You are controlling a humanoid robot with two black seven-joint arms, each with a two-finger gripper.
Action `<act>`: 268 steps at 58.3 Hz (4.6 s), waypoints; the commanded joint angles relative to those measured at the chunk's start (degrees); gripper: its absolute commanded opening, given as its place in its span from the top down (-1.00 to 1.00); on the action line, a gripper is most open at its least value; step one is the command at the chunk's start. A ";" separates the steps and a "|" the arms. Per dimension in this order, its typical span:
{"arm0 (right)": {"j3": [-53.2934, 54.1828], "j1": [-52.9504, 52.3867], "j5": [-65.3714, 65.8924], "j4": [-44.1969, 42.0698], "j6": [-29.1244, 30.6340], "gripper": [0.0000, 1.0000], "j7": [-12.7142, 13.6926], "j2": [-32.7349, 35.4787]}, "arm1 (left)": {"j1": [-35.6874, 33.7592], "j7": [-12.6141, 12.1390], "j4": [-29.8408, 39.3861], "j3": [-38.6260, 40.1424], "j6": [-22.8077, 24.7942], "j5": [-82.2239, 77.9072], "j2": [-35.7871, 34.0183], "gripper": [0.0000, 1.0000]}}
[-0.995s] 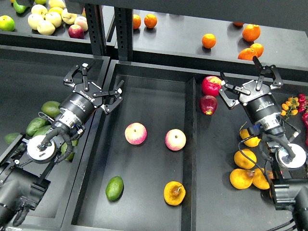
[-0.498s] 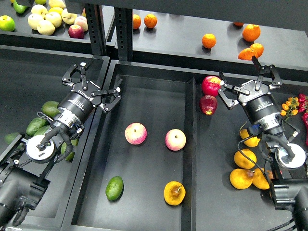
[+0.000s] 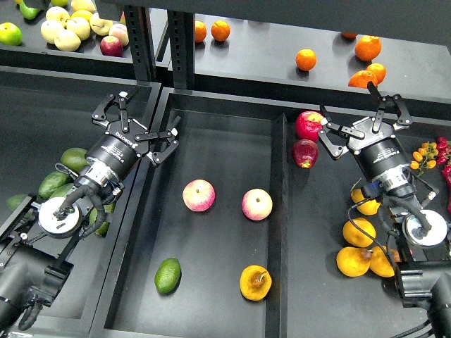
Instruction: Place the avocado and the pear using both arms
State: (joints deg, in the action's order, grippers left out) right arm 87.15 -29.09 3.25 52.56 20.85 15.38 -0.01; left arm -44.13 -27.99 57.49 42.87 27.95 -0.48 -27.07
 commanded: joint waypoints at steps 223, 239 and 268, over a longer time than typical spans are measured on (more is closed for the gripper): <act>2.50 0.26 -2.90 -1.05 0.42 -0.99 0.00 0.71 | -2.98 -0.01 -17.50 -39.53 0.05 -30.90 16.78 -0.02; 2.50 0.27 -2.90 -1.23 0.42 -0.99 0.09 0.71 | -8.51 -0.01 -16.36 -38.74 0.05 -28.53 13.80 -0.02; 2.41 0.27 -4.75 -1.58 0.42 -0.99 0.17 0.71 | -11.24 -0.01 -15.13 -38.92 0.05 -26.33 -8.17 -0.04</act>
State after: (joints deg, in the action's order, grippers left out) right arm 89.59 -28.82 -1.25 51.05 21.34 15.52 0.71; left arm -56.46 -27.99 42.36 3.97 27.99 -26.77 -31.13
